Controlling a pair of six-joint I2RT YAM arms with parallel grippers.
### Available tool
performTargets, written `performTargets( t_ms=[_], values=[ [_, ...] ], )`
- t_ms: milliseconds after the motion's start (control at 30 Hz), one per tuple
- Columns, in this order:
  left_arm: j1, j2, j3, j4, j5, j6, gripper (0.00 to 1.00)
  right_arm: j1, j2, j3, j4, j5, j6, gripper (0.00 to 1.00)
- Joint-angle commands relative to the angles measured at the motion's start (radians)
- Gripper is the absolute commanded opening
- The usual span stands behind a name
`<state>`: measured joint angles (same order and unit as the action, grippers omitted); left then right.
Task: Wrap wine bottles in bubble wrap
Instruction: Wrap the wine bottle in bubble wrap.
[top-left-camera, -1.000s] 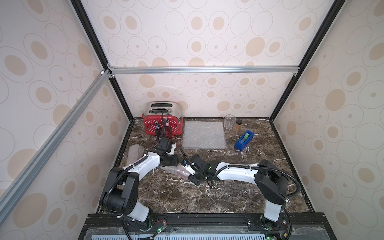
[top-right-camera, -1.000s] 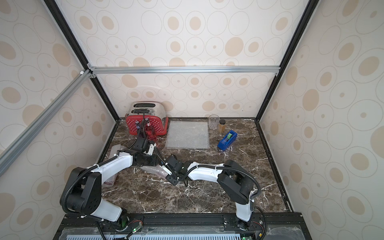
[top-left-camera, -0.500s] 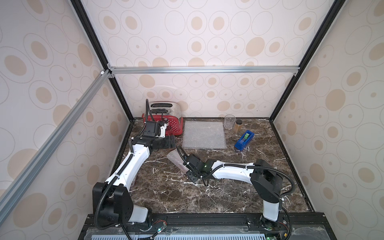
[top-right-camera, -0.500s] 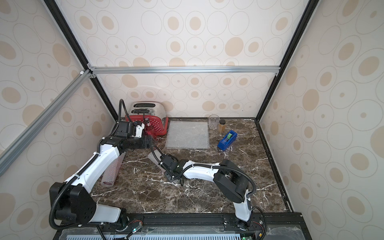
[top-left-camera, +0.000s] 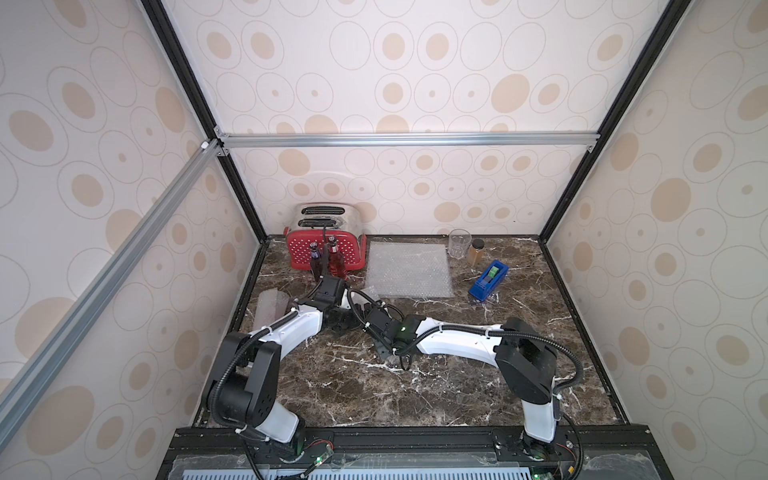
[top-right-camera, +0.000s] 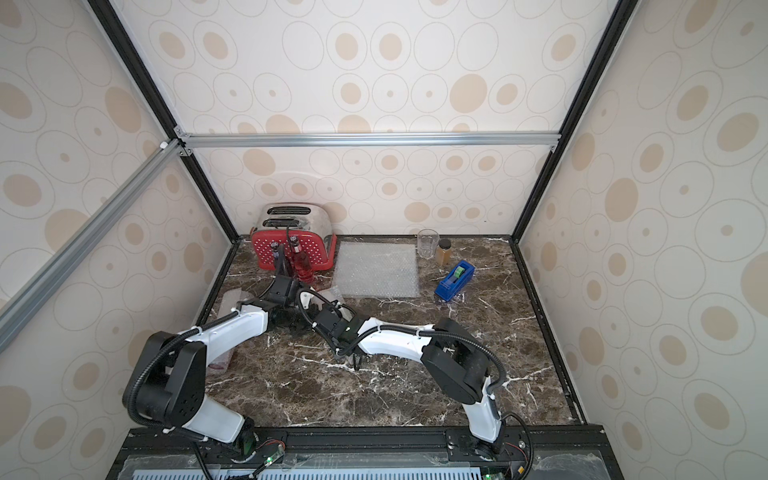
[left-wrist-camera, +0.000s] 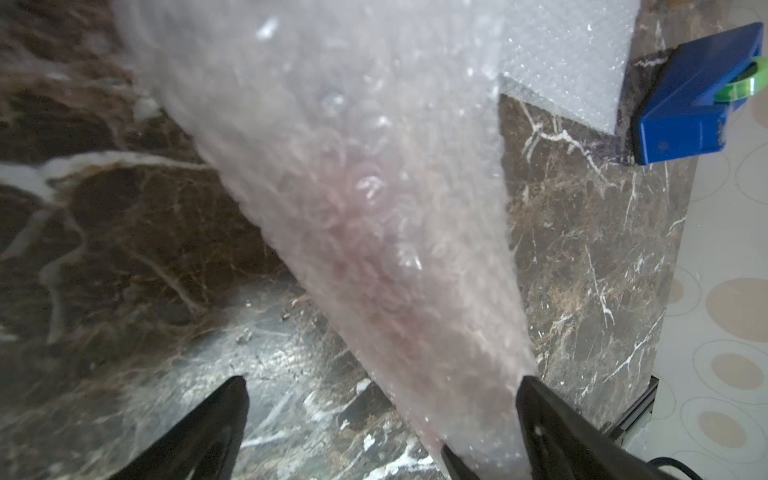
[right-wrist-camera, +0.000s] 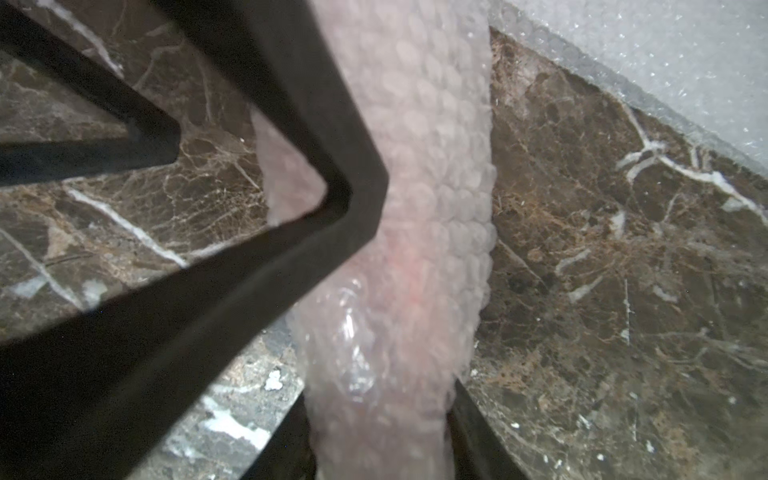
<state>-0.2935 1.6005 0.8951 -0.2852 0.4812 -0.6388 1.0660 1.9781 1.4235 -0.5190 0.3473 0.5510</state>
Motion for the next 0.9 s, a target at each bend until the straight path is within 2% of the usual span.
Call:
performTargets(
  t_ms=[0, 200, 367, 567, 867],
  values=[
    [-0.013, 0.053, 0.065, 0.05, 0.018, -0.042, 0.99, -0.001, 0.082, -0.025, -0.103, -0.001, 0.013, 0.48],
    [-0.037, 0.116, 0.111, -0.035, -0.052, -0.003, 0.92, 0.014, 0.089, -0.001, -0.092, -0.079, -0.024, 0.53],
    [-0.044, 0.13, 0.101, -0.111, -0.131, 0.06, 0.79, 0.031, 0.056, 0.01, -0.083, -0.162, -0.03, 0.6],
    [-0.044, 0.157, 0.104, -0.138, -0.133, 0.094, 0.67, 0.036, -0.034, -0.048, -0.032, -0.256, -0.004, 0.64],
    [-0.045, 0.2, 0.135, -0.159, -0.12, 0.131, 0.66, 0.035, -0.119, -0.129, 0.108, -0.39, 0.001, 0.63]
  ],
)
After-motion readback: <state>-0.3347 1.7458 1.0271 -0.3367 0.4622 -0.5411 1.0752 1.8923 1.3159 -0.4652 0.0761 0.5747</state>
